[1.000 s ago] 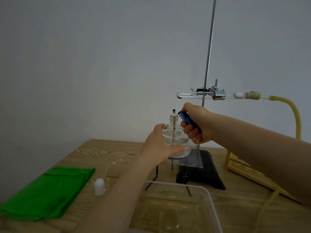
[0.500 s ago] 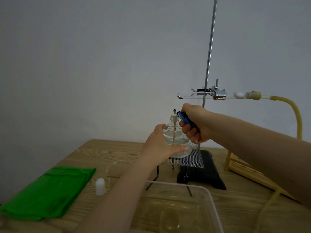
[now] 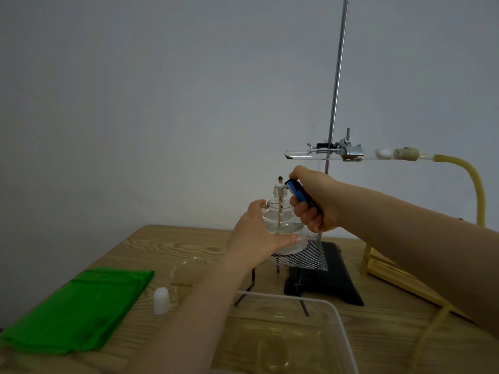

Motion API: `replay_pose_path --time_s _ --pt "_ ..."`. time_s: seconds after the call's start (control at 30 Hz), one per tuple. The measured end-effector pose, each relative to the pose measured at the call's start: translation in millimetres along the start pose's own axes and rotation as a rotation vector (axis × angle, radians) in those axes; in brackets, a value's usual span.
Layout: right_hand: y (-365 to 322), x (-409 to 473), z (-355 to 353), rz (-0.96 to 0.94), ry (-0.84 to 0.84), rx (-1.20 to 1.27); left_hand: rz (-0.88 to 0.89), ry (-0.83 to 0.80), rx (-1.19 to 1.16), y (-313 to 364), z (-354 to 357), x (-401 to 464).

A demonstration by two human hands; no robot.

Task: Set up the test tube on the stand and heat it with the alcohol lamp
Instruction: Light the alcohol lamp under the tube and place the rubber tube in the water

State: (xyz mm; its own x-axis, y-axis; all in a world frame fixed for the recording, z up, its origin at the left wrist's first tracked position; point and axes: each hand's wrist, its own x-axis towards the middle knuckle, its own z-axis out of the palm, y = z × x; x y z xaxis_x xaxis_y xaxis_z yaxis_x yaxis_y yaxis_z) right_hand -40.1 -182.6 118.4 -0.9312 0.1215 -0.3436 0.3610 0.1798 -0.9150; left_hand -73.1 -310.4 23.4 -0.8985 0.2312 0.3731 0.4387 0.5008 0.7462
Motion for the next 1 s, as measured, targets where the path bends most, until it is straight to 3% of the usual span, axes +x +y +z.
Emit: replay_pose_path --time_s 1.0 --pt "-4.6 3.0 6.0 -0.009 0.022 -0.024 0.007 0.010 0.004 -3.6 0.2 2.1"
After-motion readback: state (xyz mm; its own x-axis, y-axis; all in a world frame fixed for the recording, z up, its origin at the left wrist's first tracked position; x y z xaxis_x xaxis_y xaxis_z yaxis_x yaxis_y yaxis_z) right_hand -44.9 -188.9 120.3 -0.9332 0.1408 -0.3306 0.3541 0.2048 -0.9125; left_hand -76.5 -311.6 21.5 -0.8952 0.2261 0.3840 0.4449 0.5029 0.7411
